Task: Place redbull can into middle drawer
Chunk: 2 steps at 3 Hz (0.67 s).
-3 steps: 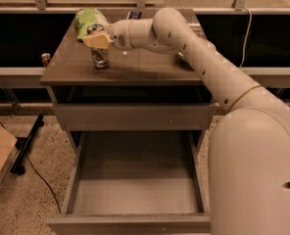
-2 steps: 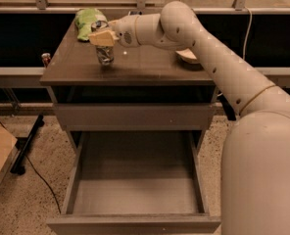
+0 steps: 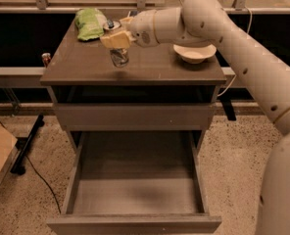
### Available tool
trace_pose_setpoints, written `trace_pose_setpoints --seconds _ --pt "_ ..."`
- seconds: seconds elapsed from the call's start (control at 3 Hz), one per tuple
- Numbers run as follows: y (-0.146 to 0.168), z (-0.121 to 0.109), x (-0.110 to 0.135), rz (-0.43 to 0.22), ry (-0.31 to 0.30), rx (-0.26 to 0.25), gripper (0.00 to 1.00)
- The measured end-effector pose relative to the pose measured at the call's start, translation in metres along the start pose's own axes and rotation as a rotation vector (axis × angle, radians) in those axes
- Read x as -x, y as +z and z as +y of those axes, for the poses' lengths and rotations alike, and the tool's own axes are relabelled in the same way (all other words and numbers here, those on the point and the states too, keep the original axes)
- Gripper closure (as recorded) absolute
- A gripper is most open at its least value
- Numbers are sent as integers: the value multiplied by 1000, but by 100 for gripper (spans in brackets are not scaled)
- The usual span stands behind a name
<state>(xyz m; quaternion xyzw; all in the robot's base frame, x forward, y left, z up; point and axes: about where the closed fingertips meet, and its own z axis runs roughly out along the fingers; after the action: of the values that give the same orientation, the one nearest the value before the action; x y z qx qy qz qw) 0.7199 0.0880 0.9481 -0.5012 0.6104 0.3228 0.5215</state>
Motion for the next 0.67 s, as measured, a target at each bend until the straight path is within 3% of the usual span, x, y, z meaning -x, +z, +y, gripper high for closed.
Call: trace_pose_setpoints --seconds 0.33,0.67 --pt "-46 31 -20 4 -15 -18 100" --pt "-84 67 -55 27 9 -35 100"
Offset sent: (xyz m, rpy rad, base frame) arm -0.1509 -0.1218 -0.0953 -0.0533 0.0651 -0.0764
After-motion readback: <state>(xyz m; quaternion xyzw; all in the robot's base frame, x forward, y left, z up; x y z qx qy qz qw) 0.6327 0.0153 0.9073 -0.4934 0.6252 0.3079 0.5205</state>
